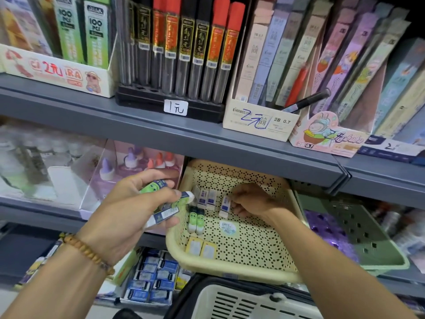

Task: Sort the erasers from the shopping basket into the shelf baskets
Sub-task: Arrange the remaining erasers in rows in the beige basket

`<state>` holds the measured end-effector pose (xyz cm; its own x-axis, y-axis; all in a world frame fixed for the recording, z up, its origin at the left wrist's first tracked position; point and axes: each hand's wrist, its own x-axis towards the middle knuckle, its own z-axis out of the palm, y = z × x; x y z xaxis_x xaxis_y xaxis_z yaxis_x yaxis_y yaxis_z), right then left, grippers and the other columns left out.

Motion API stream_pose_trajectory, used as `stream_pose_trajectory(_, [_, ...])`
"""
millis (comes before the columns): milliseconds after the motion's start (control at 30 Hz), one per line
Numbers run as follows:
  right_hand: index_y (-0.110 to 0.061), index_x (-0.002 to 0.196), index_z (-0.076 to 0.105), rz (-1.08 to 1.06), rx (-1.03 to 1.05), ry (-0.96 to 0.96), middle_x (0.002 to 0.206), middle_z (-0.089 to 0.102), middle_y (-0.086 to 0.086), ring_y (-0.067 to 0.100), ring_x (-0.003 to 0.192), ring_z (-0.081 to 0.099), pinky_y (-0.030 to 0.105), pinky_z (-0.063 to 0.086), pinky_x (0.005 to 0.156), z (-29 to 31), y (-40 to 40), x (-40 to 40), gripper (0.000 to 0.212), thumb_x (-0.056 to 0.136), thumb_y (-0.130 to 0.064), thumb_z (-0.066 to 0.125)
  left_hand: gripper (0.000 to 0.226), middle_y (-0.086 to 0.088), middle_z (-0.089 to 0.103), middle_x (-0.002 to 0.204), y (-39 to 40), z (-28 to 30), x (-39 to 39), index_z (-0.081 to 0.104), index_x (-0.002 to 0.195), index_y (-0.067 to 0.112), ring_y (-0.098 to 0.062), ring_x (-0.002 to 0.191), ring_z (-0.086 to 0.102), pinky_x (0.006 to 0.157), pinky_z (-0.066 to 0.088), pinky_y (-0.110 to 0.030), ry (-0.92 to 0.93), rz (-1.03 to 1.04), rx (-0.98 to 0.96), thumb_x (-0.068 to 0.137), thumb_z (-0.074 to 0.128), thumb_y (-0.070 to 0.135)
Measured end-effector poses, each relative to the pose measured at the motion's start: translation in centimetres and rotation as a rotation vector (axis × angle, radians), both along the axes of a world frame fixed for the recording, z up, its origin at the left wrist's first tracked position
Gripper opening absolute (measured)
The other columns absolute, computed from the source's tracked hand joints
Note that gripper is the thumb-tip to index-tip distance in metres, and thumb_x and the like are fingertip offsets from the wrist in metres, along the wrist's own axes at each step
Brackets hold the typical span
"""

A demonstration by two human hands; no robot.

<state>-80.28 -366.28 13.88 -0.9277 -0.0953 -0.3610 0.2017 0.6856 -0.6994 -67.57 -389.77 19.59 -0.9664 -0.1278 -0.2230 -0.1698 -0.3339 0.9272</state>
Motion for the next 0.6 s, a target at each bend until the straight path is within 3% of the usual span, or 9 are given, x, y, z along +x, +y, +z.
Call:
stream_pose_trajectory(100, [-0.011, 0.102, 0.062, 0.105, 0.204, 0.063, 0.095, 0.069, 0.010, 0.019, 0.083, 0.065, 0.040, 0.059, 0.078, -0.1, -0.6, -0.1, 0.020, 0.091, -0.026, 0.066, 0.026, -0.011, 0.067, 0.114, -0.2, -0.1, -0.2, 0.065, 0.102, 0.007, -0.020, 0.076, 0.067, 0.052, 0.057, -0.032, -0.002, 0.000, 0.002, 0.079, 0.069, -0.004])
stream_pose_trajectory(200, [-0.024, 0.114, 0.058, 0.284, 0.433, 0.107, 0.106, 0.060, -0.006, 0.016, 0.097, 0.058, 0.028, 0.049, 0.076, -0.1, -1.0, 0.8, 0.048, 0.074, -0.038, 0.080, 0.020, -0.013, 0.067, 0.110, -0.2, -0.1, -0.3, 0.067, 0.096, 0.007, -0.019, 0.074, 0.066, 0.051, 0.057, -0.030, 0.017, -0.014, 0.001, 0.079, 0.069, -0.003])
stream_pose_trajectory(333, [-0.023, 0.114, 0.058, 0.259, 0.403, 0.185, 0.106, 0.061, -0.005, 0.017, 0.098, 0.058, 0.023, 0.045, 0.072, -0.6, -1.9, 0.8, 0.045, 0.076, -0.024, 0.081, 0.017, -0.011, 0.066, 0.107, -0.1, 0.0, -0.1, 0.067, 0.092, 0.008, -0.017, 0.070, 0.066, 0.051, 0.056, -0.030, 0.029, -0.010, 0.002, 0.079, 0.069, -0.004])
stream_pose_trajectory(467, [-0.022, 0.133, 0.053, 0.284, 0.413, 0.222, 0.129, 0.061, 0.000, 0.021, 0.117, 0.058, 0.030, 0.046, 0.097, -0.4, -2.6, 1.0, 0.060, 0.079, -0.025, 0.079, 0.027, -0.009, 0.066, 0.111, 0.0, 0.0, -0.1, 0.065, 0.104, 0.004, -0.018, 0.071, 0.067, 0.051, 0.057, -0.031, 0.017, 0.004, 0.013, 0.079, 0.069, -0.004])
stream_pose_trajectory(533, [-0.024, 0.126, 0.057, 0.284, 0.452, 0.262, 0.124, 0.063, -0.002, 0.021, 0.113, 0.059, 0.030, 0.048, 0.095, -0.2, -2.5, 1.4, 0.048, 0.082, -0.029, 0.075, 0.028, -0.010, 0.066, 0.111, -0.1, 0.1, -0.1, 0.064, 0.106, 0.002, -0.019, 0.074, 0.067, 0.051, 0.057, -0.031, 0.018, 0.003, 0.009, 0.079, 0.069, -0.004])
stream_pose_trajectory(600, [-0.030, 0.104, 0.061, 0.273, 0.401, 0.287, 0.103, 0.065, -0.010, 0.015, 0.099, 0.062, 0.025, 0.050, 0.082, 0.0, -2.3, 1.8, 0.024, 0.084, -0.032, 0.073, 0.024, -0.010, 0.065, 0.110, -0.1, 0.1, -0.1, 0.064, 0.102, 0.002, -0.021, 0.075, 0.066, 0.051, 0.057, -0.031, 0.025, -0.003, 0.002, 0.079, 0.068, -0.004])
